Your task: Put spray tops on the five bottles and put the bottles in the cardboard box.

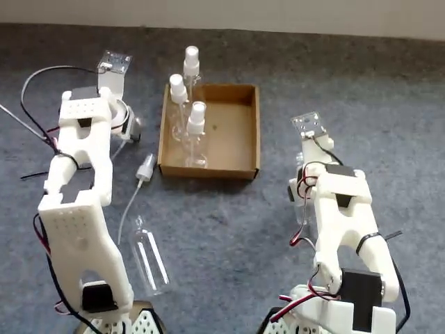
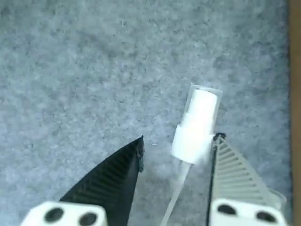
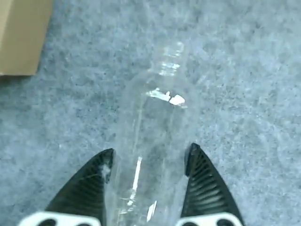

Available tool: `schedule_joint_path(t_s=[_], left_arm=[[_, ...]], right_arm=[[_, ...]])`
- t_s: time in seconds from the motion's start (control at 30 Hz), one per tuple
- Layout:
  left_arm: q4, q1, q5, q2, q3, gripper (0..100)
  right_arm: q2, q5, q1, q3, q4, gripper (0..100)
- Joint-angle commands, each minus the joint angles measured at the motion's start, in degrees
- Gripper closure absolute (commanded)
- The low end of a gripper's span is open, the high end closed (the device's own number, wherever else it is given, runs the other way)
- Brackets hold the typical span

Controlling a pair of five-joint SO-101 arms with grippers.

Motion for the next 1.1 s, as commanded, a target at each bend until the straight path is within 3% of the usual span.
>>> schedule_joint_path(t_s=[0.0, 0.37, 1.07], left_arm=[[3.0, -0.6, -0.4, -5.1, -2.8, 79], [4.0, 2.1, -0.3, -5.8, -12.4, 79], [9.8, 3.6, -3.2, 11.8, -22.3, 79]], right_arm=[[0.2, -0.3, 0.3, 0.0, -0.5, 99.4], [0.2, -0.3, 0.3, -0.2, -0.5, 95.0], [0.2, -0.4, 0.3, 0.0, -0.5, 94.7]])
